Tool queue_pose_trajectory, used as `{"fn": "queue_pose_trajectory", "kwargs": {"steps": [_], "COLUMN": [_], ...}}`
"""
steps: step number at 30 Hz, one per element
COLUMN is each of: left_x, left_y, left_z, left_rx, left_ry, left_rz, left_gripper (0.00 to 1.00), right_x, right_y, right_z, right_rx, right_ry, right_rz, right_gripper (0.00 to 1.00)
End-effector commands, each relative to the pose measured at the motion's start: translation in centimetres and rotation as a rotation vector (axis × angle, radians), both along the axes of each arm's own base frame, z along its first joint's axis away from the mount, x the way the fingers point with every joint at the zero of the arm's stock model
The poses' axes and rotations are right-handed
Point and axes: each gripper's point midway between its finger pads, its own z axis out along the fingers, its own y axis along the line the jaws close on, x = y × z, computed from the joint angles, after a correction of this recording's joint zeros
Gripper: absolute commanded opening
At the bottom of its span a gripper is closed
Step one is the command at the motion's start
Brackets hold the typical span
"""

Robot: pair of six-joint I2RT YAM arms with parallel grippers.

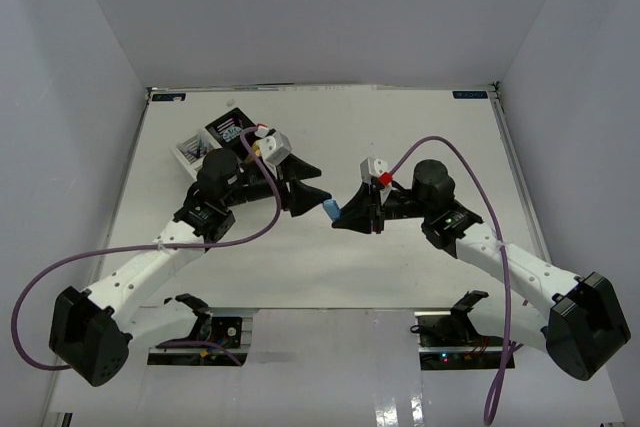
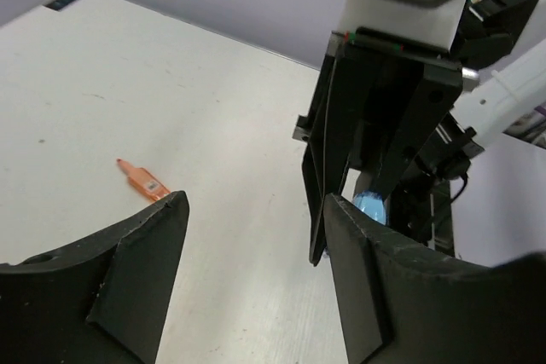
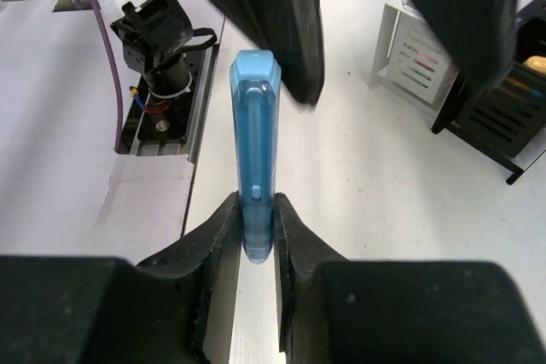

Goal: Sort the stationery into containers
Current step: Close the pen cap on the pen.

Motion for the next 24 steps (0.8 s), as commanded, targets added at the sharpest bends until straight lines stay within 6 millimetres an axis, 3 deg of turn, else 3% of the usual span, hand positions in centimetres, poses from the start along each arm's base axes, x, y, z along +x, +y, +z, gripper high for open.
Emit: {"fn": "queue_pose_trajectory", "kwargs": {"steps": [1,3,9,17,24], "left_x": [1.0,1.4,-1.5,-2.0,-2.0], "left_y": [2.0,2.5,2.2,1.4,0.2], "left_z": [4.3,6.0,2.2,1.6,-2.0], "left_rx": [0.003,0.019,0.218,0.273,0.353], "left_ry": [-0.111,-0.137,-0.054,-0.002,0.056], "left_rz": [0.122,0.158,-0.050,-0.155,-0.183], "left_gripper": [0.78,0.79,0.81,0.76,0.74], "right_x": [0.4,0.5,0.5,0.8,1.5], "right_y": [-0.3,-0.5,-0.9,-1.4,-1.4], "right_z": [0.2,-0.7,-1.6,-2.3,-3.1], "right_rx": [0.012,-0.020,-0.071,-0.153,-0.213], "right_ry": [-0.038,-0.031,-0.035,-0.047,-0.034], "right_rz": [-0.022,-0.028,-0.032,-0.039,-0.040], "right_gripper": [0.08,0.08,0.08,0.08,0.08]}}
